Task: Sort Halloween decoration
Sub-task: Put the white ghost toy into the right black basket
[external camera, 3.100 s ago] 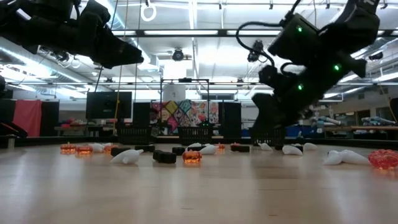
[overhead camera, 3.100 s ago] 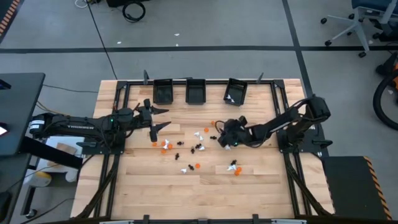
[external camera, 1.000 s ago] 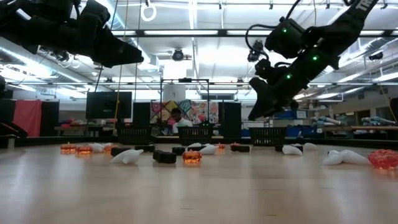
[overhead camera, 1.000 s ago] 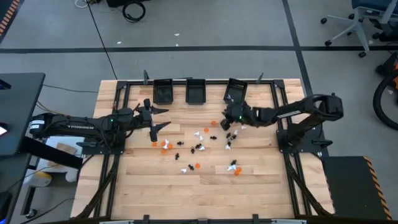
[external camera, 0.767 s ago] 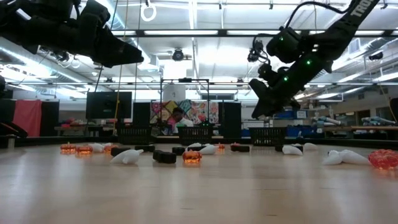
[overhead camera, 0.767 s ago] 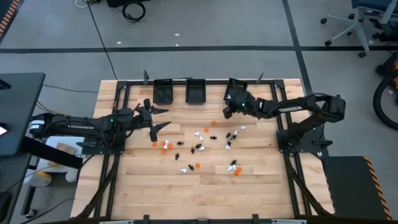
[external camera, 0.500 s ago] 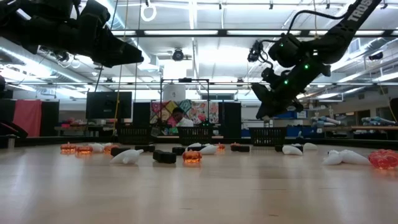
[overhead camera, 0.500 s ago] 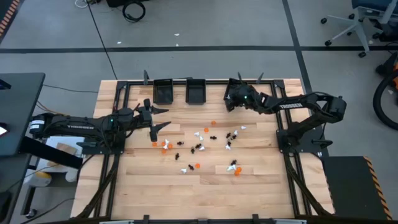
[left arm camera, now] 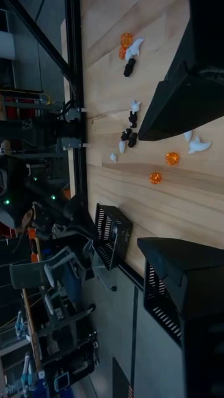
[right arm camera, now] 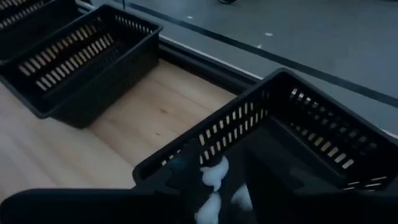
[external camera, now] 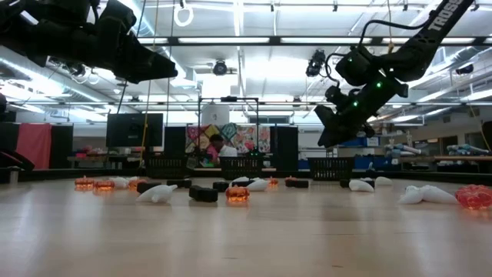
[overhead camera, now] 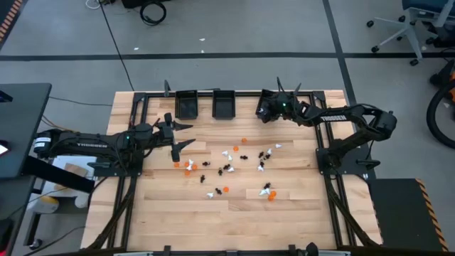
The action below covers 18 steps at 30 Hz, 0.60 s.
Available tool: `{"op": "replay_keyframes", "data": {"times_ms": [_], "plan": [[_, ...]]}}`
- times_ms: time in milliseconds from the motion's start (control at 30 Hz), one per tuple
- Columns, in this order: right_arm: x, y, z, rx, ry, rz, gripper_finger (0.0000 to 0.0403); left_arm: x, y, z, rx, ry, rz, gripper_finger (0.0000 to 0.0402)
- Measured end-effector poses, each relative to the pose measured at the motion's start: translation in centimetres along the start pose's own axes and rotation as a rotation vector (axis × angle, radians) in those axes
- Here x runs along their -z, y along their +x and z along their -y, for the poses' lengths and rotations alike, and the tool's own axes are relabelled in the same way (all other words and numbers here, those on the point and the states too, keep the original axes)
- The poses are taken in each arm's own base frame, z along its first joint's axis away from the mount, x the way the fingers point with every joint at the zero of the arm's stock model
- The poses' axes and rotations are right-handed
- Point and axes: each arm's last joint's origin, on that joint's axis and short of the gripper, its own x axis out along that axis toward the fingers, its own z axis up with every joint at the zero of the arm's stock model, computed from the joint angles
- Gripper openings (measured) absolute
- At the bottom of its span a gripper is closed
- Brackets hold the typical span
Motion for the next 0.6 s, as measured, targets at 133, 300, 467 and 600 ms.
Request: {"op": "replay_keyframes", "data": {"times_ms": [133,300,467,600], "plan": [[-0.2,-1.4,-2.0,-0.064,-0.052,0.035,0.0142,0.0,0.0,0.0,0.0,0.0,-0.001,0.0254],[2.0,-4.0,-5.3,-0.07,-0.103,0.07,0.0142,0.0,0.0,0.0,0.0,0.0,0.0,0.0254],[5.8,-6.0,-7.2,-0.07,-0.085,0.053,0.0147,0.0,0.0,0.0,0.0,0.0,0.0,0.0254],[8.0,-7.1,-7.9,-0.034,-0.071,0.07,0.0161,0.0,0.0,0.0,0.0,0.0,0.0,0.0254]]}}
